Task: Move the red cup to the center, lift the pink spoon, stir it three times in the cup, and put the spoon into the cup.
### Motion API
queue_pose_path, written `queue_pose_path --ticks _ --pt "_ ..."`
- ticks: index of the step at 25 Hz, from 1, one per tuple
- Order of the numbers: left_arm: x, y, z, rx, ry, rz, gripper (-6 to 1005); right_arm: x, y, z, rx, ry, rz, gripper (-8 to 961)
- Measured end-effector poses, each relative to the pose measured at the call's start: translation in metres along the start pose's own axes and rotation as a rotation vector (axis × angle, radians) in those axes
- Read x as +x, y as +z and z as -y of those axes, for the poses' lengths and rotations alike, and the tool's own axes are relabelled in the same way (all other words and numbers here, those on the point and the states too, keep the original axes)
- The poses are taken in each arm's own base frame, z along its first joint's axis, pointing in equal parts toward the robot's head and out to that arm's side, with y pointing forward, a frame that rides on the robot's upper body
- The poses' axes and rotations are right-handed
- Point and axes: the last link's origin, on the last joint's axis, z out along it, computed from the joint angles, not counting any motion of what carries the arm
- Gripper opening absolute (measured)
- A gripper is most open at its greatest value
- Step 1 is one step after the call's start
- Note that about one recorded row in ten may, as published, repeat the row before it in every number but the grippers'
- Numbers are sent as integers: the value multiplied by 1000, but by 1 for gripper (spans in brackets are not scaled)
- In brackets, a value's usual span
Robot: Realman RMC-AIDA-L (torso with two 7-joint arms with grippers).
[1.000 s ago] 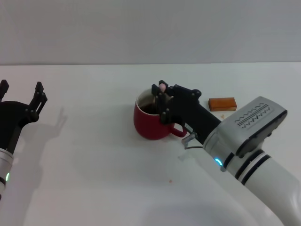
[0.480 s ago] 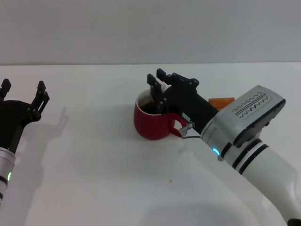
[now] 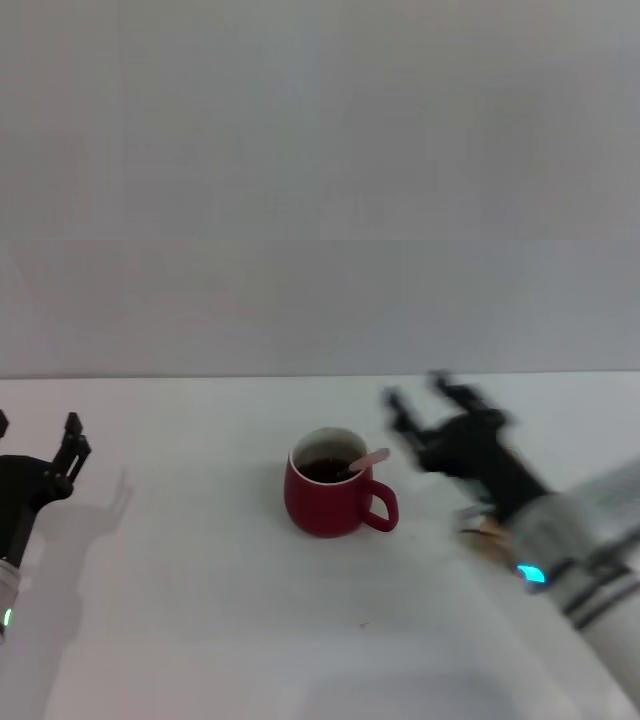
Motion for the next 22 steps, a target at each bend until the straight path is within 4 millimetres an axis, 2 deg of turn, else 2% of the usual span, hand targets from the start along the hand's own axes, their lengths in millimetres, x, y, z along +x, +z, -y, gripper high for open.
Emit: queue_pose_path --ticks 1,2,3,4,5,6,7,9,10,11,12,13,15,16,17,22 --pt "0 0 0 0 0 0 847 0 0 0 0 0 0 548" --pt "0 -2 3 12 2 -3 847 -1 -24 29 136 4 49 571" --pt "0 -2 3 12 2 -3 847 -1 -24 29 136 4 49 594" --pt "0 -2 3 12 2 -3 847 -2 -39 44 208 2 75 617" --pt "0 -2 3 12 2 -3 847 -3 -69 68 340 -6 112 640" --pt "0 -2 3 12 2 -3 847 -3 -69 68 340 -6 112 664" --pt "0 -2 3 12 2 -3 847 -4 -87 81 417 -11 130 687" --pt "-1 -6 23 89 10 0 847 -3 -120 99 544 -26 143 718" --pt "-1 -7 27 111 9 0 847 -3 -145 111 636 -44 149 725" --pt "-1 -7 27 111 9 0 847 -3 -145 111 636 -44 149 733" --pt "-1 -8 31 137 5 0 847 -3 -166 119 705 -58 153 741" --pt "-1 -10 35 153 3 -1 847 -3 -166 119 705 -58 153 748" --pt "-1 -11 37 163 3 -1 847 -3 -187 125 774 -71 157 756" --pt "-1 -11 37 163 3 -1 847 -3 -187 125 774 -71 157 756" --pt "-1 -12 38 170 3 -3 847 -3 -197 127 797 -68 162 756" --pt "-2 -14 44 205 -4 -2 847 -1 -208 131 813 -54 165 756"
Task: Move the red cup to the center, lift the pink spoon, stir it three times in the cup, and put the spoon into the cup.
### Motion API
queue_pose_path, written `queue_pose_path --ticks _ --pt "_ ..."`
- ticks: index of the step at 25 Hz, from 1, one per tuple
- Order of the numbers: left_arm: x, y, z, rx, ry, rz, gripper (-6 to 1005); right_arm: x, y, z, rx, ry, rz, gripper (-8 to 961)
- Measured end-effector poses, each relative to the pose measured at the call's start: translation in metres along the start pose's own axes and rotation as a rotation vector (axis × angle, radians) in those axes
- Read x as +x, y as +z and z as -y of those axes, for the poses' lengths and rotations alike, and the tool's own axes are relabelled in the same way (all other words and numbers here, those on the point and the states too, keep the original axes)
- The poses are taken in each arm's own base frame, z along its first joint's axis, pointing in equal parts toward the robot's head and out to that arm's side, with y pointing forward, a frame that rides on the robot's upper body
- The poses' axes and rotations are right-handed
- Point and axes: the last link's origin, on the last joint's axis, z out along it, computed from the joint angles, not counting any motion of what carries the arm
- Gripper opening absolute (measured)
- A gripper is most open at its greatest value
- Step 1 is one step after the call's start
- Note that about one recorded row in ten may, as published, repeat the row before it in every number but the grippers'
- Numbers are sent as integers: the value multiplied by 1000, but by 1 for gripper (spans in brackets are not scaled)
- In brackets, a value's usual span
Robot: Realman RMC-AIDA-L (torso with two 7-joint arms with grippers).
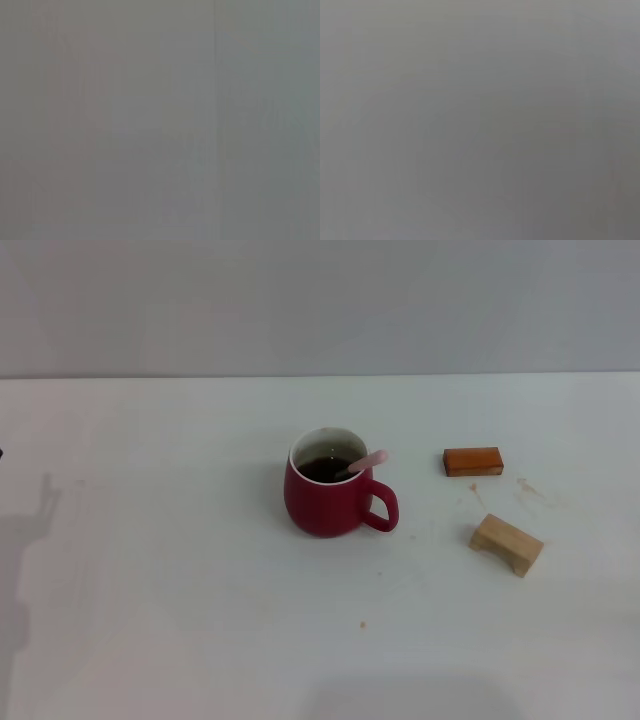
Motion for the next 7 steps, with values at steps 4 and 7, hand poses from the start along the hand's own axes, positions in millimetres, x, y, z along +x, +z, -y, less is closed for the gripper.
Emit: queue_pose_path --ticks 4,7 --pt "-2 -3 4 18 -2 6 847 -2 -1 4 16 -5 11 756" --pt "-3 -6 6 23 -3 10 847 -4 -3 7 26 -14 28 756"
